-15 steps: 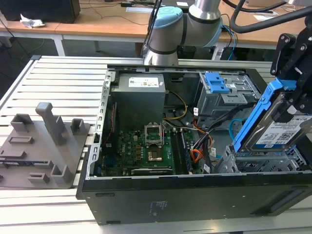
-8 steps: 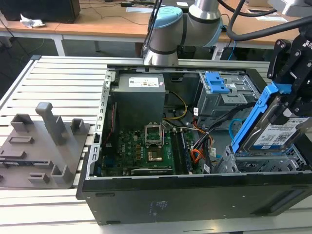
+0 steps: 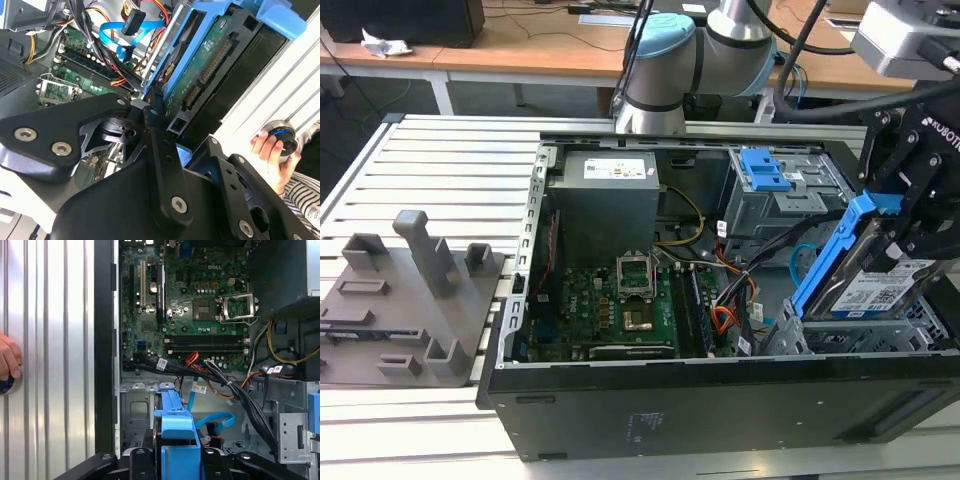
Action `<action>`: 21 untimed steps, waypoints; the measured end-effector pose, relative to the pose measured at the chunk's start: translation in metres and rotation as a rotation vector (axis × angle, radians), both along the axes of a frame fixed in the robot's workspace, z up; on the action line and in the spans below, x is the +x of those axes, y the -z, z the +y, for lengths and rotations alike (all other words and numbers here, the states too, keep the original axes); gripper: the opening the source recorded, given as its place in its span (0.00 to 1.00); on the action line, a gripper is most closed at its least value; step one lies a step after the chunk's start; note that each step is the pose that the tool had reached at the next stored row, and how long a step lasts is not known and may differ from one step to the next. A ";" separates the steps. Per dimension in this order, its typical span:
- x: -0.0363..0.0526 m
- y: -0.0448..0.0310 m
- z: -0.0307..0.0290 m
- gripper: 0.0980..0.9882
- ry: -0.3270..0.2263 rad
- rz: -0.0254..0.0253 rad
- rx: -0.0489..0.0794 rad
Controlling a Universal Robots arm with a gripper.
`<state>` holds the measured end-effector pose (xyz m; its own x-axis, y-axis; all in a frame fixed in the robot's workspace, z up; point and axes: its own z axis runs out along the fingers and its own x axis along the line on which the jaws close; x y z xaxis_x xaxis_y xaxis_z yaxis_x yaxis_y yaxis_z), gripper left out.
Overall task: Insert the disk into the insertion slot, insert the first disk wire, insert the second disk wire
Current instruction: 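Insert the disk into the insertion slot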
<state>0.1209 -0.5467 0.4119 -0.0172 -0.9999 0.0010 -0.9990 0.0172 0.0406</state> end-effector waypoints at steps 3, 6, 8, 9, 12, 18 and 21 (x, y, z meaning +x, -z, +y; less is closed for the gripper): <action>0.0000 0.0049 0.0000 0.30 0.000 0.0000 0.000; 0.0000 0.0123 0.0000 0.30 0.000 0.0000 0.000; 0.0000 0.0147 0.0000 0.30 0.000 -0.0001 0.000; 0.0000 0.0160 0.0000 0.30 0.000 0.0000 0.000; 0.0000 0.0182 0.0000 0.30 0.000 0.0000 0.000; 0.0000 0.0188 0.0000 0.31 0.000 0.0000 0.000; 0.0000 0.0189 0.0000 0.38 0.000 -0.0001 0.000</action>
<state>0.1209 -0.5467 0.3930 -0.0172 -0.9999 0.0011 -0.9990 0.0173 0.0405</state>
